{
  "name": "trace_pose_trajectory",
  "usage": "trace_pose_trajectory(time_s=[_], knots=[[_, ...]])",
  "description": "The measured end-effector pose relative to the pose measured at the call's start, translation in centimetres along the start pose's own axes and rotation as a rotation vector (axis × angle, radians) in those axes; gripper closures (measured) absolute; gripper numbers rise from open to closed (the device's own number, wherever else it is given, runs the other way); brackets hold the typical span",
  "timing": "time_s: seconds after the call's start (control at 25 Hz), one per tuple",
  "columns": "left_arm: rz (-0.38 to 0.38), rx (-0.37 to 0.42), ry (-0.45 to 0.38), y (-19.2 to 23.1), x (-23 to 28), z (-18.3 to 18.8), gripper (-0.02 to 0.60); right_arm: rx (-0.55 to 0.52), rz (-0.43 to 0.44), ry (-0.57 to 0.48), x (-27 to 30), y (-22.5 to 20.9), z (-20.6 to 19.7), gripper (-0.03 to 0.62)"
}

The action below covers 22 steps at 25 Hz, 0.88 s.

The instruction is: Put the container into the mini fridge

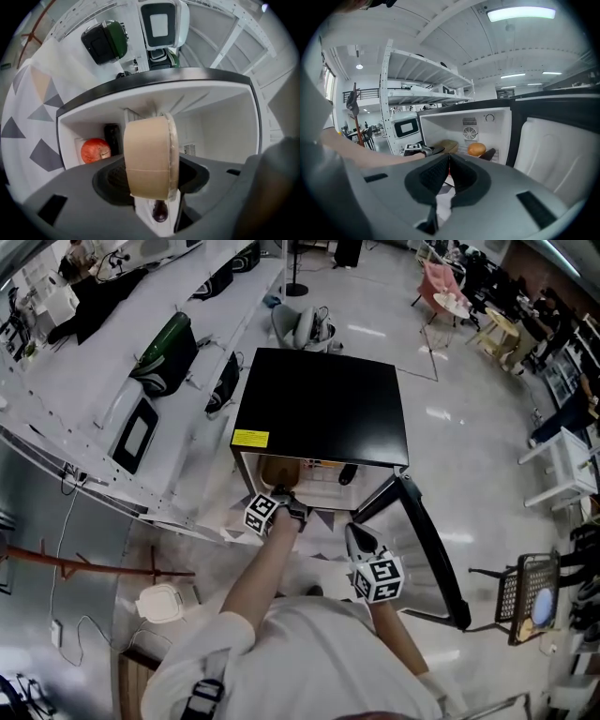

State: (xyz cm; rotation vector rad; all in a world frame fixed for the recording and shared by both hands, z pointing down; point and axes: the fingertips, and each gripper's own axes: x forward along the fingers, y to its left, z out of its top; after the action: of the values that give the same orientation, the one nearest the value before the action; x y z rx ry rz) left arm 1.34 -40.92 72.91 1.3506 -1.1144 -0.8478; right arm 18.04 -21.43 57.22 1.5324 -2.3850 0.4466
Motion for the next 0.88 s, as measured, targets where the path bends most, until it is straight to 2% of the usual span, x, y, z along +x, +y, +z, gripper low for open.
trace_pose_trajectory(time_s=[0.12, 0.32, 0.44, 0.68, 0.88], knots=[[0.011, 0.017, 0.012, 0.3, 0.1, -0.3, 0.341, 0.004, -0.009, 0.001, 0.3, -0.1, 0.3, 0.585], [-0.035, 0.013, 0.032, 0.0, 0.2, -0.1, 0.246, -0.002, 0.005, 0.017, 1.2, 0.7, -0.1, 0.585], [-0.06, 0.055, 0.064, -0.4, -0.4, -0.3, 0.215, -0.008, 0.018, 0.022, 1.8, 1.2, 0.0, 0.585], [-0.102, 0.225, 0.154, 0.1, -2.7, 0.2, 0.21, -0.013, 0.043, 0.022, 3.2, 2.2, 0.3, 0.585], [-0.116, 0.437, 0.259, -0.1, -4.7, -0.6, 0.21, -0.005, 0.067, 0.026, 4.3, 3.2, 0.2, 0.585]])
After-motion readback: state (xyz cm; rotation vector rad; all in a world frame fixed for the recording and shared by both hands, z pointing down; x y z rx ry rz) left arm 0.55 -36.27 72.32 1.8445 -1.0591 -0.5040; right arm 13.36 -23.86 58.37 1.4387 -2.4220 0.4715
